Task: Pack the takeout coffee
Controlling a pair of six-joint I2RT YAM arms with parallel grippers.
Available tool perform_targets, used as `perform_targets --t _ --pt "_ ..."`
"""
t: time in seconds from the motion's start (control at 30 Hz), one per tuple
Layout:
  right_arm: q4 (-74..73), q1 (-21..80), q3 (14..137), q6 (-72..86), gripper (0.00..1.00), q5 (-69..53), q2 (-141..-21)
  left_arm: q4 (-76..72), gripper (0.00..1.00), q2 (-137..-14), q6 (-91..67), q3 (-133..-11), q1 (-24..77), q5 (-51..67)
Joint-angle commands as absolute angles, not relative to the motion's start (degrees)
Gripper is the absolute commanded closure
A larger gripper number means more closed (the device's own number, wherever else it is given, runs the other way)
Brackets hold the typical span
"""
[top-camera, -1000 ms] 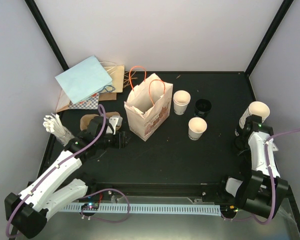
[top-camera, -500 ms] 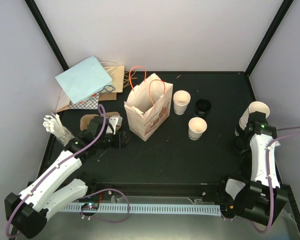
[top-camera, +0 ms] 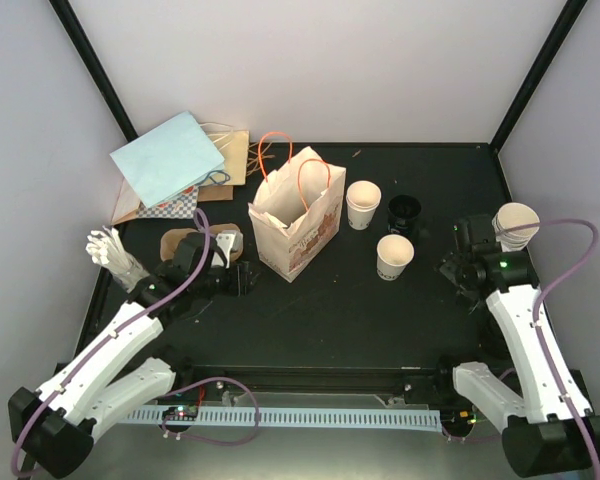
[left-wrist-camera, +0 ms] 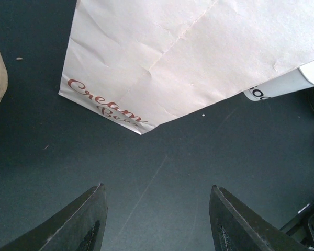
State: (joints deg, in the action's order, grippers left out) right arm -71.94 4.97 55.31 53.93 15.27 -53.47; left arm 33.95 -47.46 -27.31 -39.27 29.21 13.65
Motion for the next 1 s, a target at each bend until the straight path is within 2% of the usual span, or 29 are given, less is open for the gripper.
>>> perform_targets --t 0.0,0.23,0.8,0.97 --pt "-66.9 12.5 58.0 51.5 0.29 8.4 -52.3 32.9 0.44 -45.6 -28.9 -39.7 28.9 11.5" --pt "-65.5 16.8 61.3 49.3 0.26 7.3 -53.2 33.7 0.44 -44.7 -29.5 -39.6 28.9 10.2" --pt "-61.6 17.0 65.2 34.3 0.27 10.7 -55.7 32.8 0.43 -43.2 -27.8 -40.3 28.9 12.1" --pt "-58.1 17.0 64.5 27.7 0.22 6.5 -56.7 32.0 0.43 -43.7 -27.8 -40.2 28.9 14.1"
